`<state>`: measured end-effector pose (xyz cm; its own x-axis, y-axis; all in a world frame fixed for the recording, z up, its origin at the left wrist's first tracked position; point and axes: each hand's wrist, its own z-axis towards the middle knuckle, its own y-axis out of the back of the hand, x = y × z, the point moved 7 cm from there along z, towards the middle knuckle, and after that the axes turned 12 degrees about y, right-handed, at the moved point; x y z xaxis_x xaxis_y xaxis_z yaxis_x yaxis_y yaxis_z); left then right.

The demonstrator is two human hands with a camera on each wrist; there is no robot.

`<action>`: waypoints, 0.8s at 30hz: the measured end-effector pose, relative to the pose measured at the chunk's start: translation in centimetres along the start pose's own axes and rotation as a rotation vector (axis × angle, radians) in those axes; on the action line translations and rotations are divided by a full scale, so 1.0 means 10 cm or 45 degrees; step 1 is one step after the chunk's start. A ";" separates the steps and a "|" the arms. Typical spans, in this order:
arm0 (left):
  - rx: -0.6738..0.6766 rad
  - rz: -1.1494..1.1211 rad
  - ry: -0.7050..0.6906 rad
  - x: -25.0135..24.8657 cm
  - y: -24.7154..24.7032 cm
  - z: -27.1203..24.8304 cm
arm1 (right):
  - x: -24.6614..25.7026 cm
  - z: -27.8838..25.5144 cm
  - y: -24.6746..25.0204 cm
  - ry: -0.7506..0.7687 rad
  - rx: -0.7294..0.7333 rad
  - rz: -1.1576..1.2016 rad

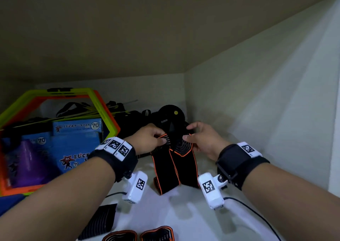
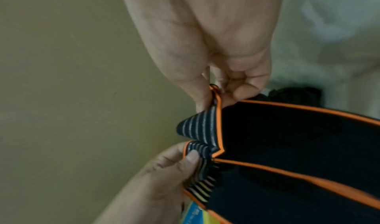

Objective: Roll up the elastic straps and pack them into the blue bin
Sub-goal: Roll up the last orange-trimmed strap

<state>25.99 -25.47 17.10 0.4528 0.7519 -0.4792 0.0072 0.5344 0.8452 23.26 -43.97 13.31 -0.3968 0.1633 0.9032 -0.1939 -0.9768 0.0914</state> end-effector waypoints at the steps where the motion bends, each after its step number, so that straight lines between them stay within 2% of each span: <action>1: -0.004 0.049 -0.008 -0.03 0.04 -0.03 | 0.01 -0.03 0.03 0.020 -0.016 -0.047; 4: 0.001 0.115 0.023 -0.08 0.11 -0.08 | 0.01 -0.11 0.04 -0.053 -0.019 0.034; 7: 0.098 0.118 0.044 -0.16 0.07 -0.14 | 0.00 -0.19 -0.02 -0.201 0.045 0.256; 9: 0.151 0.107 0.044 -0.20 0.05 -0.17 | 0.01 -0.22 -0.03 -0.229 0.055 0.320; 16: 0.282 0.058 0.086 -0.32 -0.05 -0.32 | 0.11 -0.30 0.08 -0.113 -0.059 0.059; 19: 0.247 0.031 0.107 -0.36 -0.06 -0.31 | 0.14 -0.29 0.10 -0.096 -0.104 0.081; 24: 0.073 -0.013 -0.014 -0.62 0.01 -0.33 | 0.27 -0.30 0.15 -0.016 -0.144 0.167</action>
<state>20.19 -28.82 19.36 0.4621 0.7421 -0.4856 0.0626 0.5189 0.8525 19.15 -44.55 14.64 -0.4144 0.0331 0.9095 -0.2414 -0.9675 -0.0748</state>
